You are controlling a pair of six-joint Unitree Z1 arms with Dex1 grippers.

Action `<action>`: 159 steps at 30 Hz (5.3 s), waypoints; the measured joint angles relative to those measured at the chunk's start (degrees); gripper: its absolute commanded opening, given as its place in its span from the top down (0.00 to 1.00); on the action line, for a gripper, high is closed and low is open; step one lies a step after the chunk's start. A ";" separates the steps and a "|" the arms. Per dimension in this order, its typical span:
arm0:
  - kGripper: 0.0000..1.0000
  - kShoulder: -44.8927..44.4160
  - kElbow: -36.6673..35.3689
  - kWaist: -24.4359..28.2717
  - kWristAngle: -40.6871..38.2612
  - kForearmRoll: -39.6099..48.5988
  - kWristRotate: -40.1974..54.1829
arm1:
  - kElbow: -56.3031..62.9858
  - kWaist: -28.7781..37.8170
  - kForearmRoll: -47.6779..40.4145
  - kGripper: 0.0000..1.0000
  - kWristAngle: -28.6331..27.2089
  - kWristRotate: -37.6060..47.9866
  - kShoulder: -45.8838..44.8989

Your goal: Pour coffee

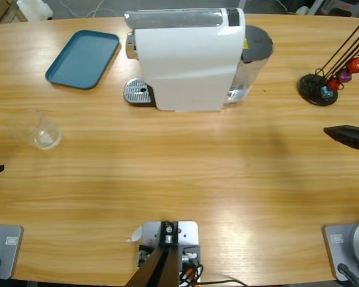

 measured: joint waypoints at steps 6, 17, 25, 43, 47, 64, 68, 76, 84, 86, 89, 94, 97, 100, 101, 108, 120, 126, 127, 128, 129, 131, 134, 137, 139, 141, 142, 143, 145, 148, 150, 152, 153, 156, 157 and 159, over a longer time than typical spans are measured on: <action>0.00 0.00 0.00 -0.63 0.00 0.00 0.00 | 0.00 0.00 0.00 0.00 0.00 0.00 0.00; 0.13 0.23 0.01 -0.68 3.21 -7.11 -4.35 | 0.00 0.00 0.00 0.00 0.00 0.00 -0.01; 0.11 20.39 -17.35 1.85 0.32 -11.18 -15.48 | 0.00 0.08 -0.01 0.00 0.00 0.00 -0.28; 0.28 50.71 -40.34 8.57 -14.54 -11.21 -41.64 | 0.01 0.13 -0.52 0.00 0.00 0.03 -2.90; 0.51 51.58 -40.40 8.97 -14.57 -11.21 -41.75 | 0.01 0.13 -0.52 0.00 0.00 0.03 -2.90; 1.00 52.49 -40.25 9.90 -14.77 -11.21 -42.08 | 0.01 0.13 -0.52 0.01 0.00 0.04 -2.90; 1.00 52.43 -39.89 10.22 -14.77 -11.21 -42.08 | 0.01 0.13 -0.52 0.01 0.00 0.04 -2.90; 1.00 52.14 -39.47 10.47 -16.72 -13.05 -43.11 | 0.01 0.13 -0.52 0.01 0.00 0.04 -2.90; 1.00 50.34 -47.17 7.78 -20.73 -16.89 -46.24 | 0.02 0.13 -0.53 0.02 0.00 0.04 -2.90; 0.95 49.80 -48.45 7.37 -21.06 -17.14 -46.38 | 0.02 0.13 -0.53 0.02 0.00 0.04 -2.90; 0.04 49.64 -48.71 6.93 -21.14 -17.47 -46.38 | 0.05 0.13 -0.54 0.03 0.00 0.04 -2.93; 0.01 47.93 -48.34 4.00 -20.15 -21.06 -30.36 | 1.17 0.14 -1.95 0.17 -5.02 1.44 -3.91; 0.01 42.62 -42.13 -0.13 -12.61 -21.13 -12.26 | 2.78 -1.88 -3.72 0.20 -13.87 5.55 -5.87; 0.02 35.01 -31.46 -4.85 -3.31 -18.60 0.13 | 5.53 -12.80 -9.61 0.30 -15.66 8.64 -6.16; 0.02 32.39 -28.13 -6.02 -1.16 -17.28 2.24 | 6.83 -16.62 -12.15 0.36 -15.51 8.99 -5.30; 0.02 14.68 -8.43 -8.52 5.43 -10.76 4.63 | 16.38 -27.15 -33.31 0.49 -10.86 9.48 9.93; 0.02 10.00 -3.93 -8.55 6.03 -8.80 2.92 | 20.00 -34.57 -49.77 0.63 -6.78 8.82 23.49; 0.02 10.00 -3.62 -8.55 6.03 -8.80 2.63 | 20.27 -36.35 -52.72 0.83 -5.70 7.39 25.25; 0.02 10.00 -3.52 -8.55 6.03 -8.80 2.63 | 20.29 -36.47 -53.01 0.86 -5.58 7.16 25.39; 0.02 10.00 -3.42 -8.55 6.03 -8.80 2.62 | 20.34 -36.59 -53.19 0.86 -5.44 6.97 25.54; 0.02 10.00 -3.31 -8.55 6.03 -8.80 2.51 | 20.41 -36.76 -53.25 0.86 -5.32 6.86 25.68; 0.02 10.00 -3.13 -8.55 6.03 -8.80 2.17 | 20.49 -37.10 -53.41 0.89 -5.13 6.63 25.87; 0.02 10.00 -3.03 -8.55 6.03 -8.80 1.71 | 20.66 -37.25 -53.62 0.95 -4.76 6.06 25.98; 0.02 10.00 -3.03 -8.55 6.03 -8.80 1.53 | 20.74 -37.26 -53.95 1.00 -4.62 5.50 26.06; 0.02 10.00 -3.03 -8.55 6.03 -8.80 1.41 | 20.83 -37.38 -54.36 1.00 -4.61 5.36 26.18; 0.02 10.00 -3.03 -8.55 6.03 -8.80 1.21 | 20.91 -37.49 -54.68 1.00 -4.61 5.16 26.22; 0.02 10.00 -3.03 -8.55 6.03 -8.80 1.14 | 20.92 -37.51 -54.78 1.00 -4.61 5.07 26.21; 0.02 10.00 -3.03 -8.55 6.03 -8.80 1.09 | 20.92 -37.51 -54.81 1.00 -4.61 4.96 26.21; 0.02 10.00 -2.99 -8.55 6.03 -8.80 0.99 | 20.91 -37.51 -54.81 1.00 -4.61 4.83 26.00; 0.02 10.00 -2.81 -8.55 6.04 -8.80 0.92 | 20.68 -37.52 -53.48 1.00 -4.61 4.78 25.32; 0.02 10.00 -2.72 -8.55 6.04 -8.80 0.80 | 19.31 -37.52 -51.28 1.00 -4.62 4.78 24.60; 0.02 10.00 -2.40 -8.55 6.04 -8.80 0.38 | 17.10 -37.52 -48.58 1.00 -4.79 4.78 23.58; 0.02 10.00 -2.17 -8.55 6.04 -8.80 0.23 | 16.08 -37.52 -47.26 1.00 -5.02 4.78 23.01; 0.02 10.00 -1.57 -8.55 6.10 -8.81 0.02 | 13.35 -37.47 -43.31 1.00 -6.00 4.78 20.63; 0.02 10.00 -1.37 -8.55 6.13 -8.81 -0.01 | 12.51 -37.37 -42.11 1.00 -6.30 4.77 19.78; 0.02 10.00 -1.14 -8.55 6.16 -8.84 -0.01 | 10.37 -36.94 -39.72 1.00 -6.66 4.75 17.93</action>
